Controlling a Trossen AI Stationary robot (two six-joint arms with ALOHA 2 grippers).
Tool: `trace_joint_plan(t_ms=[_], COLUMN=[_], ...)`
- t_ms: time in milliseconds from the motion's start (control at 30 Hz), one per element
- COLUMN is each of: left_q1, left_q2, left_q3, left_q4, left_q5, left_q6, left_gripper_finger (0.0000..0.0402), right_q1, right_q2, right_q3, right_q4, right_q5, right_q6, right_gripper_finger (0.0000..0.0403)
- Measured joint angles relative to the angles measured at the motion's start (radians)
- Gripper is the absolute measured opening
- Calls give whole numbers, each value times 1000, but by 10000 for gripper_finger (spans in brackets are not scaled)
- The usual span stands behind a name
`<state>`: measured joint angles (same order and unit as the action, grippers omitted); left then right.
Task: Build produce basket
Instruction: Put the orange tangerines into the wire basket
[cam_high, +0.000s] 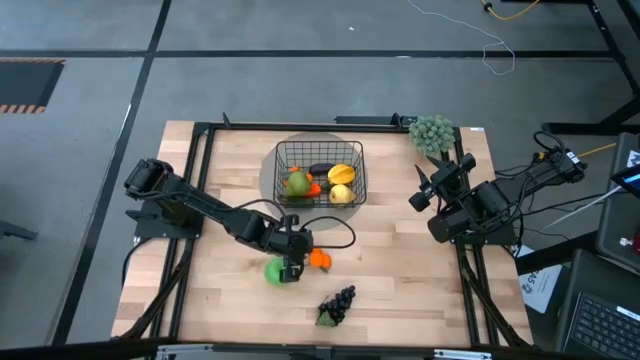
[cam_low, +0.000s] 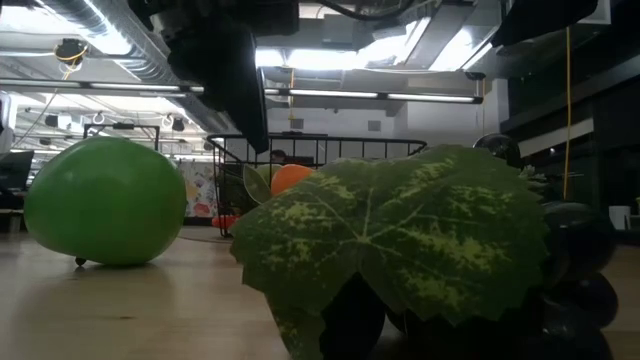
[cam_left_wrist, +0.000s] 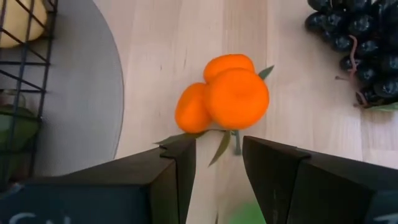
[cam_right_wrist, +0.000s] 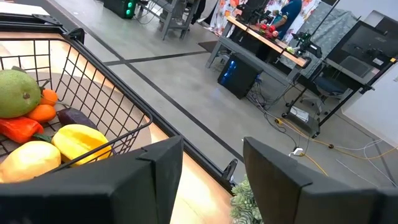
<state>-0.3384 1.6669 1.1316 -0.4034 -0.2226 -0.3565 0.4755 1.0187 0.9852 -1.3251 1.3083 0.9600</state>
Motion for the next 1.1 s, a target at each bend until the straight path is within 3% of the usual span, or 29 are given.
trace_joint_plan(t_ms=[400, 1100], left_q1=[-12, -1], left_q2=[104, 114], left_q3=[-1, -1], left_q4=[17, 91], left_q5=[31, 23], left_q6=[22, 55], left_gripper_finger=[113, 112], right_q1=[0, 0], right_q2=[0, 0], right_q3=[0, 0], right_q4=[0, 0], right_q5=[0, 0], right_q6=[0, 0], right_gripper_finger=[174, 174])
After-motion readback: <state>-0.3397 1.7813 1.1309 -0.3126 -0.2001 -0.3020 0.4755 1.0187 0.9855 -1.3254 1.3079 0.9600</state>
